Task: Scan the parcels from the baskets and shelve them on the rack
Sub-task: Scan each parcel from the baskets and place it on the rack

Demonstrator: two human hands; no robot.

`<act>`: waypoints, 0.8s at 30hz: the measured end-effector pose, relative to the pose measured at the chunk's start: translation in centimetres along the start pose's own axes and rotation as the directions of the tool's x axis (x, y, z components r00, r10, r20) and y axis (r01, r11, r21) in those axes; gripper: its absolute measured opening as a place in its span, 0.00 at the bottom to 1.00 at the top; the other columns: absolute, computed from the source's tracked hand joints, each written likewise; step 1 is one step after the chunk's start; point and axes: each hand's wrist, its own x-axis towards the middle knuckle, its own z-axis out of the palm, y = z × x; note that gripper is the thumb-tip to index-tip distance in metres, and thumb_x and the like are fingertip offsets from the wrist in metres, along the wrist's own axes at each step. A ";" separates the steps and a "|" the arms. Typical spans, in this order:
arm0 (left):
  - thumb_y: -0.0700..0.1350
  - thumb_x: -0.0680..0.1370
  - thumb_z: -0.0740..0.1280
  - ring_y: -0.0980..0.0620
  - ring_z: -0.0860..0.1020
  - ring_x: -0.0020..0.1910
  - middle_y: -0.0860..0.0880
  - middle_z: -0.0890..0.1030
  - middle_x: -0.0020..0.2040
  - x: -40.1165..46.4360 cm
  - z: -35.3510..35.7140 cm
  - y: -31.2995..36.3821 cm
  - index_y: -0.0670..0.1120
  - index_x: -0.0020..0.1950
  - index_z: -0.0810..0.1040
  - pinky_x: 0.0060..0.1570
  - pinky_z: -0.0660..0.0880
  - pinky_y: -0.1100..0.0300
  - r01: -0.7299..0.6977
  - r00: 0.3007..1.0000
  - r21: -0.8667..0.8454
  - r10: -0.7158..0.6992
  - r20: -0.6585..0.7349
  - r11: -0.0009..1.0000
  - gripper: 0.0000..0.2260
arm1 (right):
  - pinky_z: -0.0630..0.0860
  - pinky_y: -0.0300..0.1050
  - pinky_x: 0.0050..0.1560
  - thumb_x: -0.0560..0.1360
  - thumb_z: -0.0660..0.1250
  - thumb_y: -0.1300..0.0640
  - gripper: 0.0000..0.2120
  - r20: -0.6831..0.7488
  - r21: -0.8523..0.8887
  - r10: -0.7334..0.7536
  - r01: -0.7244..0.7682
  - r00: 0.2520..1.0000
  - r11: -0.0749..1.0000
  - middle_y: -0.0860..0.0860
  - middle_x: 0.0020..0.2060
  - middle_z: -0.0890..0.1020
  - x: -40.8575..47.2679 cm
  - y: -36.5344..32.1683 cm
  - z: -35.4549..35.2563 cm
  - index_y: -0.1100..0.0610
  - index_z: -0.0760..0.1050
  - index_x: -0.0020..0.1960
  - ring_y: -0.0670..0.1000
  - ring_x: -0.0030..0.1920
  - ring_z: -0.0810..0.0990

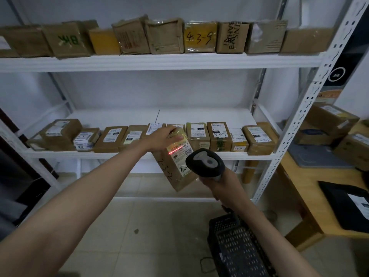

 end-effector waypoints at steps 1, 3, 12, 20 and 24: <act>0.58 0.83 0.63 0.49 0.77 0.56 0.50 0.78 0.61 -0.2 -0.2 0.1 0.47 0.73 0.71 0.45 0.71 0.61 0.005 1.000 -0.023 -0.005 -0.009 1.000 0.22 | 0.71 0.31 0.31 0.76 0.74 0.59 0.08 0.001 0.036 0.020 -0.020 1.000 0.999 0.42 0.31 0.80 0.1 -0.1 -0.3 0.51 0.77 0.51 0.39 0.29 0.78; 0.58 0.83 0.63 0.48 0.78 0.57 0.49 0.79 0.60 -0.5 -0.6 0.3 0.46 0.72 0.71 0.47 0.72 0.59 0.019 0.999 -0.074 -0.022 -0.036 0.997 0.22 | 0.71 0.38 0.26 0.77 0.72 0.59 0.05 0.001 0.108 0.055 -0.055 0.998 0.993 0.47 0.27 0.80 0.5 -0.5 -1.0 0.53 0.76 0.48 0.43 0.24 0.76; 0.59 0.81 0.64 0.61 0.80 0.48 0.56 0.80 0.54 -1.7 -4.5 2.6 0.51 0.66 0.72 0.39 0.73 0.70 0.034 0.955 -0.332 -0.129 -0.269 0.943 0.17 | 0.74 0.45 0.28 0.79 0.70 0.59 0.04 -0.072 0.284 0.058 -0.036 0.996 0.958 0.53 0.33 0.82 3.7 -3.4 -5.2 0.60 0.78 0.49 0.49 0.25 0.75; 0.57 0.81 0.66 0.53 0.81 0.46 0.49 0.81 0.51 -2.4 -9.7 5.1 0.51 0.50 0.71 0.40 0.75 0.61 -0.044 0.889 -0.542 -0.214 -0.405 0.839 0.11 | 0.80 0.47 0.34 0.78 0.70 0.57 0.03 -0.168 0.536 0.098 0.007 0.981 0.844 0.55 0.33 0.80 6.9 -7.9 -9.0 0.56 0.78 0.47 0.51 0.30 0.78; 0.55 0.81 0.66 0.46 0.80 0.52 0.44 0.81 0.55 -3.5 -12.9 6.1 0.48 0.51 0.70 0.52 0.78 0.48 -0.111 0.846 -0.606 -0.245 -0.473 0.787 0.11 | 0.76 0.45 0.30 0.79 0.69 0.59 0.04 -0.176 0.540 -0.012 0.107 0.984 0.835 0.53 0.31 0.80 9.1 -11.0 -9.7 0.59 0.77 0.46 0.50 0.28 0.76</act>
